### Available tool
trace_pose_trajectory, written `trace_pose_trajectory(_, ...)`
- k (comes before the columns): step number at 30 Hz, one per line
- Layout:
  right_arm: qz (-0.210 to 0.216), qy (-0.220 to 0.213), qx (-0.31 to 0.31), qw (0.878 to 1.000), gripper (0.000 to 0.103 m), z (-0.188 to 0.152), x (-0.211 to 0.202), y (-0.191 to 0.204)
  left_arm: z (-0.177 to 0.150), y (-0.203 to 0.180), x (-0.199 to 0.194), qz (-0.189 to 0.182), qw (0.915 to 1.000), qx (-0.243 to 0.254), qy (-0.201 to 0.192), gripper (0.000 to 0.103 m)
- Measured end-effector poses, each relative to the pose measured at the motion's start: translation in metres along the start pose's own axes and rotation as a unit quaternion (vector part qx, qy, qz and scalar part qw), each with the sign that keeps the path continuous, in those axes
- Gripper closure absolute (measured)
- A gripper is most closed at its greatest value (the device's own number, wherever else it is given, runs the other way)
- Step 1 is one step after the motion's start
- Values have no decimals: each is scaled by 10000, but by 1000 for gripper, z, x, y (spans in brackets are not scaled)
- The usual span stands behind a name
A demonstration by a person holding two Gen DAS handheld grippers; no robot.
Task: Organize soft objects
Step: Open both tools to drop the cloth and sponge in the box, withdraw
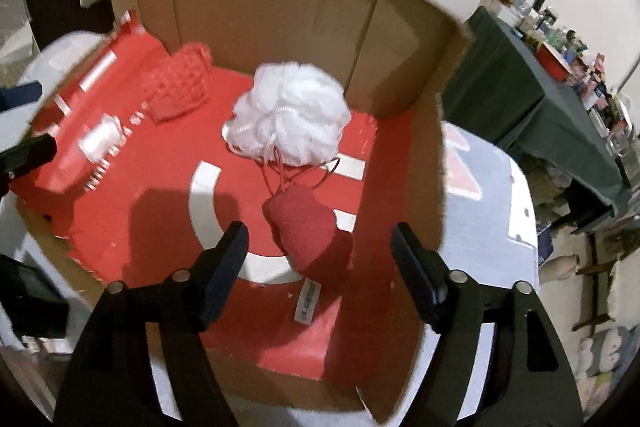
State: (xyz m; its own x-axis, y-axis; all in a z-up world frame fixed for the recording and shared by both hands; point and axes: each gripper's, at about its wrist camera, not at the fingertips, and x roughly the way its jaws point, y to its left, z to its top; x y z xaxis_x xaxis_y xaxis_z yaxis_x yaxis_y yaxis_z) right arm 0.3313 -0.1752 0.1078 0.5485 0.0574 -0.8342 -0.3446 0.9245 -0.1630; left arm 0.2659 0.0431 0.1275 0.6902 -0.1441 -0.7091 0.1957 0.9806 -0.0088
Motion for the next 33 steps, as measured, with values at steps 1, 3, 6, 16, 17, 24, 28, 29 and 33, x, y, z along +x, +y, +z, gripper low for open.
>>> trace_pose_trajectory(1,-4,-92,21,10000,25,-1,-7,-2,0,0,-7,-5,9999,-46,-103,8)
trace_pose_trajectory(3,13,-314,53,9995,24,-5,-23,-8,-1,0,-20,4,9994,-131,-315,7)
trace_pose_trajectory(6,49,-617,132,9980,20,-12,-49,-9,-5,-2,-44,-9,9977,-252,-631,0)
trace_pose_trajectory(16,185,-1935,376,9802,14,-59,-147,7,-34,-23,-114,-25,9884,-209,-1507,0)
trace_pose_trajectory(17,158,-2049,374,9779,12,-65,-155,9,-38,-26,-121,-10,9872,-213,-1583,0)
trace_pose_trajectory(24,56,-2711,538,9610,9,-113,-196,26,-72,-40,-149,47,9810,-353,-1907,0)
trace_pose_trajectory(28,-37,-2927,705,9536,8,-140,-204,32,-94,-48,-159,64,9774,-397,-2077,0)
trace_pose_trajectory(29,-44,-2966,741,9521,8,-146,-206,33,-100,-50,-161,75,9767,-407,-2105,0)
trace_pose_trajectory(33,-46,-3044,878,9485,8,-171,-208,37,-121,-62,-167,72,9758,-390,-2151,0)
